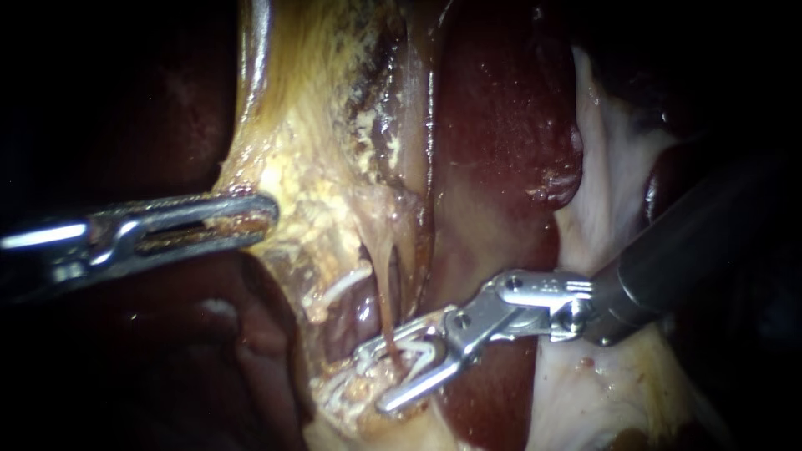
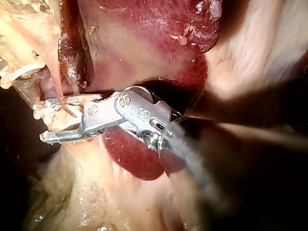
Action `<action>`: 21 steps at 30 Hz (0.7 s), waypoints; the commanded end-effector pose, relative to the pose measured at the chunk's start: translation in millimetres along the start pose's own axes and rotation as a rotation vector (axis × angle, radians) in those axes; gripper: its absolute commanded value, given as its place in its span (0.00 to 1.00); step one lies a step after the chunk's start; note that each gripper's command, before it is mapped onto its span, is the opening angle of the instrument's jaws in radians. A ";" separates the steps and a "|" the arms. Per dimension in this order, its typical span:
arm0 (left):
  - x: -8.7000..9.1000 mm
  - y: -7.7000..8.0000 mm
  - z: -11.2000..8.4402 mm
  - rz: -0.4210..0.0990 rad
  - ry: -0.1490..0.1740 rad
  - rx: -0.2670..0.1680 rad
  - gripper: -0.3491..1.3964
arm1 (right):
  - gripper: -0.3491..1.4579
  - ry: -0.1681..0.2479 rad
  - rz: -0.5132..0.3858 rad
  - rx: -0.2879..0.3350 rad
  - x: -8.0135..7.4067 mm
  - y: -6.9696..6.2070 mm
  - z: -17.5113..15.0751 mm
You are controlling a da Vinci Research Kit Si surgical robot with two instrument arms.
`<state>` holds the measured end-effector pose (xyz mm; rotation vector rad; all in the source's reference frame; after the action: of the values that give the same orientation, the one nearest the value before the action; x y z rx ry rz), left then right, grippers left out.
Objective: Clipping first clip right tube
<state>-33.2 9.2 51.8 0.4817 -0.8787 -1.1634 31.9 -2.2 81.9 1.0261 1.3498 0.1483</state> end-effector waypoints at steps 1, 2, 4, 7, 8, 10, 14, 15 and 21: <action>0.0 0.0 0.0 0.000 0.000 0.000 0.00 | 0.29 0.000 0.000 -0.003 0.0 0.0 -0.1; 0.0 0.1 0.0 0.000 0.000 0.000 0.00 | 0.28 0.000 0.000 -0.002 0.0 0.0 -0.1; 0.0 0.1 0.0 0.000 0.000 0.001 0.00 | 0.20 0.003 0.012 -0.010 0.0 -0.1 -0.5; 0.0 0.1 0.0 0.000 0.000 0.001 0.00 | 0.00 0.011 0.079 -0.029 0.0 -0.3 -1.4; 0.0 0.1 0.0 0.000 0.000 0.001 0.00 | 0.00 0.014 0.097 -0.038 0.0 -0.3 -1.8; 0.0 0.2 0.0 0.000 0.000 0.001 0.00 | 0.00 0.023 0.117 -0.050 0.1 0.0 -2.4; 0.0 0.2 0.0 0.000 0.000 0.001 0.00 | 0.00 0.023 0.130 -0.056 -0.1 0.3 -2.9; 0.0 0.3 0.0 0.000 0.000 0.001 0.00 | 0.00 0.023 0.130 -0.055 -0.1 0.3 -2.9; 0.0 0.4 0.1 0.000 0.000 0.001 0.00 | 0.00 0.022 0.130 -0.055 0.0 0.1 -2.6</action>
<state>-33.0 9.3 52.1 0.4826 -0.8789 -1.1626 29.7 -0.7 82.3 1.0685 1.2927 0.2934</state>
